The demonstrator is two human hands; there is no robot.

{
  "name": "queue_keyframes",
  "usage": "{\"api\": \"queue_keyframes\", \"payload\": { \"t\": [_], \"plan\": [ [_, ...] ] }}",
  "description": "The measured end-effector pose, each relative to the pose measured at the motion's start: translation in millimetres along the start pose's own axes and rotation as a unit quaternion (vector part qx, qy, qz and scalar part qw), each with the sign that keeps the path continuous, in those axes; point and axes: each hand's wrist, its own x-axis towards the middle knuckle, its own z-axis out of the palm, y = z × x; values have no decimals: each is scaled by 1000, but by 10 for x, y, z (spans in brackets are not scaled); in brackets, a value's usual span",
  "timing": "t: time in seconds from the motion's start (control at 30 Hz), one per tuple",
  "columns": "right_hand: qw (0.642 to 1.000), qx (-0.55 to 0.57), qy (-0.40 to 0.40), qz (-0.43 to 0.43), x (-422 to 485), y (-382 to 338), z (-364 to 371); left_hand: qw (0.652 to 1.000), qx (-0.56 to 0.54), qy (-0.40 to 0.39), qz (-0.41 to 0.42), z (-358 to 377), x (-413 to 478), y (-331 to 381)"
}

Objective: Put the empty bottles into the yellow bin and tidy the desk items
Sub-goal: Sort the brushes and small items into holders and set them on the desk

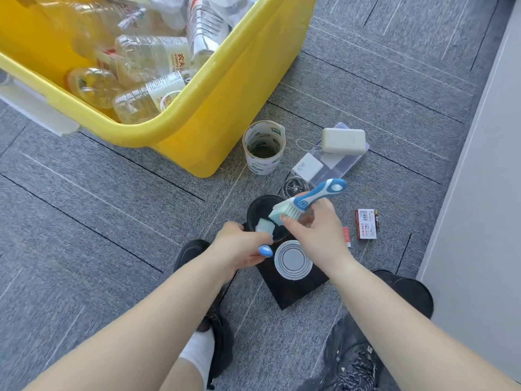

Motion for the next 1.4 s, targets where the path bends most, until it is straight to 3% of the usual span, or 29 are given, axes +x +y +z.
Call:
{"api": "queue_keyframes", "payload": {
  "t": [0.13,0.33,0.5,0.63,0.97,1.27,1.4],
  "plan": [
    [998,-59,-24,-12,22,22,34,999,38,-11,-3,-165,-22,142],
    [998,-60,-36,-5,26,78,27,999,-44,10,-6,-281,50,206],
    [993,-69,-64,69,90,238,57,998,-62,2,6,-302,164,97],
    [992,-35,-67,102,124,256,210,997,-67,-39,15,-335,162,3],
    [994,15,-89,54,561,-209,770,985,-154,3,73,-897,274,229],
    [977,131,-108,132,785,-186,902,982,-186,7,34,-864,546,288],
    [980,98,-113,128,691,-110,758,987,-162,-5,13,-863,549,144]
  ]
}}
